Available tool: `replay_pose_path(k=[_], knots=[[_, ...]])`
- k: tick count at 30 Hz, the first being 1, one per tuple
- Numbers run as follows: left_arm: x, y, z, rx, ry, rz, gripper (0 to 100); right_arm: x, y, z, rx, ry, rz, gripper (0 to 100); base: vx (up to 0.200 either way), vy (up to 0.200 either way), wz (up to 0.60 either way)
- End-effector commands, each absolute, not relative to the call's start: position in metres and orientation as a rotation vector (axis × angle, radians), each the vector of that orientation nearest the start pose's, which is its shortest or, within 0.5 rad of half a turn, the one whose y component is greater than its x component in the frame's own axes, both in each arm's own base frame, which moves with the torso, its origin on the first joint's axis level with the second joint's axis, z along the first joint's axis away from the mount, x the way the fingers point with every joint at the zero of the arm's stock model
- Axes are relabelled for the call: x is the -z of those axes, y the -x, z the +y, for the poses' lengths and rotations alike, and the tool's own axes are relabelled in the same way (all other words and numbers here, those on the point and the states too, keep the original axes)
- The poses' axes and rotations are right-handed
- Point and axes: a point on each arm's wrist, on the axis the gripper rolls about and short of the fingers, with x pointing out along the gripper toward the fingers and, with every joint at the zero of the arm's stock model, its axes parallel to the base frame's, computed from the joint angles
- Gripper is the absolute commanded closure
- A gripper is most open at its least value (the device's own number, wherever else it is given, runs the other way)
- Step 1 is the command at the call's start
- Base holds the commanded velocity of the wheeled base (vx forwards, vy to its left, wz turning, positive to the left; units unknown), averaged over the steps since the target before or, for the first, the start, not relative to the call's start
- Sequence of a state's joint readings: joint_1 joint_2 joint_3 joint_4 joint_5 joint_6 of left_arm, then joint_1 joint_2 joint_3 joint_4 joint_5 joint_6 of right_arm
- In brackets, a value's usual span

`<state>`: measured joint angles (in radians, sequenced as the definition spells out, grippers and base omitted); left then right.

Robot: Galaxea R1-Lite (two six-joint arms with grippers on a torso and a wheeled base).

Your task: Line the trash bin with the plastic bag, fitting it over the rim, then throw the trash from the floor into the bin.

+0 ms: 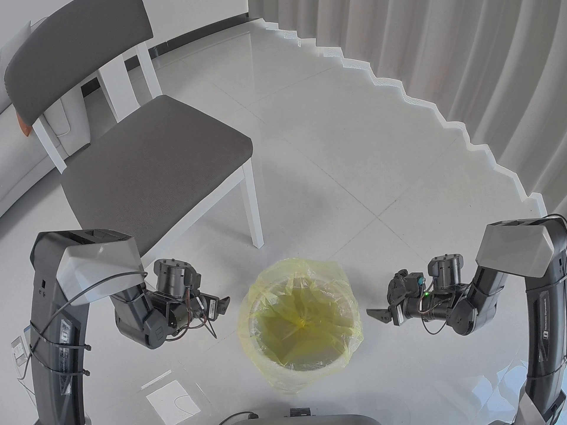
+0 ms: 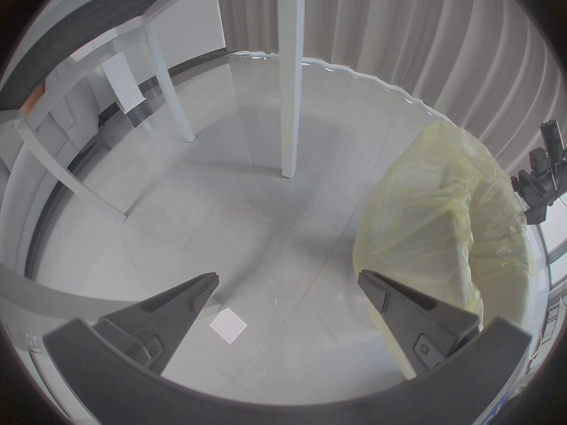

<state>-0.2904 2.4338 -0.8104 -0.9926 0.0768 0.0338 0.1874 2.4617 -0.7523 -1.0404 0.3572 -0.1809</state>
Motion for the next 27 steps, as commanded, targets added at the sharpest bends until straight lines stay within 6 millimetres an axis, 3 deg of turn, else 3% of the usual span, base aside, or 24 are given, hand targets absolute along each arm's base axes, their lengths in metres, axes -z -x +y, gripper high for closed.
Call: replay_pose_path(k=[1,4,6,9,11,16,24,27], knots=[[0.034,-0.353,-0.089,0.19,-0.13,0.599,0,0.027,-0.36,0.068,-0.551,0.098,0.511,0,0.0,0.0,0.0],[0.026,-0.345,-0.083,0.194,-0.117,0.573,0,0.004,-0.368,0.07,-0.542,0.07,0.428,0,0.0,0.0,0.0],[0.022,-0.342,-0.081,0.195,-0.114,0.56,0,-0.001,-0.373,0.076,-0.551,0.065,0.395,0,0.0,0.0,0.0],[0.017,-0.333,-0.08,0.196,-0.11,0.534,0,-0.011,-0.384,0.103,-0.594,0.019,0.308,0,0.0,0.0,0.0],[0.016,-0.326,-0.078,0.196,-0.108,0.525,0,-0.01,-0.391,0.122,-0.619,-0.028,0.27,0,0.0,0.0,0.0],[0.014,-0.31,-0.076,0.2,-0.108,0.492,0,0.003,-0.4,0.141,-0.656,-0.034,0.282,0,0.0,0.0,0.0],[0.014,-0.293,-0.071,0.2,-0.099,0.464,0,0.038,-0.414,0.15,-0.663,-0.033,0.325,0,0.0,0.0,0.0],[0.013,-0.289,-0.071,0.203,-0.098,0.453,0,0.04,-0.419,0.149,-0.658,-0.034,0.326,0,0.0,0.0,0.0]])
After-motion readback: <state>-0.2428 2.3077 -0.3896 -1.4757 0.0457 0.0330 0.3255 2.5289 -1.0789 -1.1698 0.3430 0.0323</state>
